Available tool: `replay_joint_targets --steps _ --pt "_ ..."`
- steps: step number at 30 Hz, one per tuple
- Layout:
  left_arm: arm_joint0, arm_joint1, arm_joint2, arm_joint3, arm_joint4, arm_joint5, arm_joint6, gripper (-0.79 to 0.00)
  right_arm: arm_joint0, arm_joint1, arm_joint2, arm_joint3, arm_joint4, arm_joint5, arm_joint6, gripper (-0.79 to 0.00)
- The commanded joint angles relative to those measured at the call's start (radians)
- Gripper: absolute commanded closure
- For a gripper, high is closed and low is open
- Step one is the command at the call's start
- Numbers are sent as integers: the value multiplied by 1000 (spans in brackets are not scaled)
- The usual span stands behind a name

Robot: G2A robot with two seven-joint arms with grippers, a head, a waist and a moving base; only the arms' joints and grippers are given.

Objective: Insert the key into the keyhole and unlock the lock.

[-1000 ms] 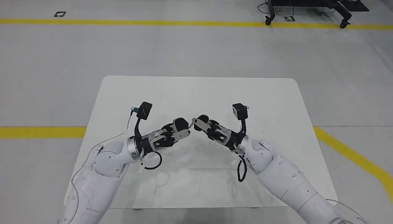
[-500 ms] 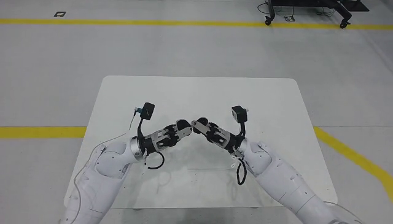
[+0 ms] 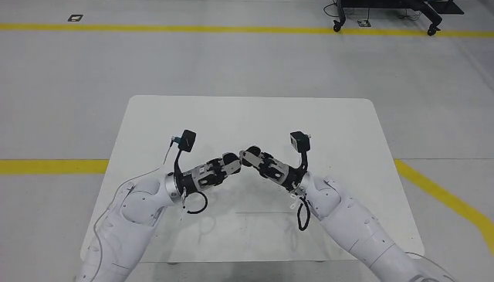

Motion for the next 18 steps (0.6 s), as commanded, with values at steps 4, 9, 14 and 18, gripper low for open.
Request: replay_joint_targets --steps 4,9,14,18 --pt "-2 2 3 2 5 8 13 0 -1 -4 4 3 0 -2 9 0" --pt "-1 5 -3 3 13 24 43 0 -6 -6 17 2 -3 -15 7 -785" --pt "3 8 -15 3 0 29 71 0 -12 -6 26 -2 -14 -12 12 -785" --pt "4 9 -26 5 -9 26 95 0 -12 -6 26 -2 -14 -12 12 -785"
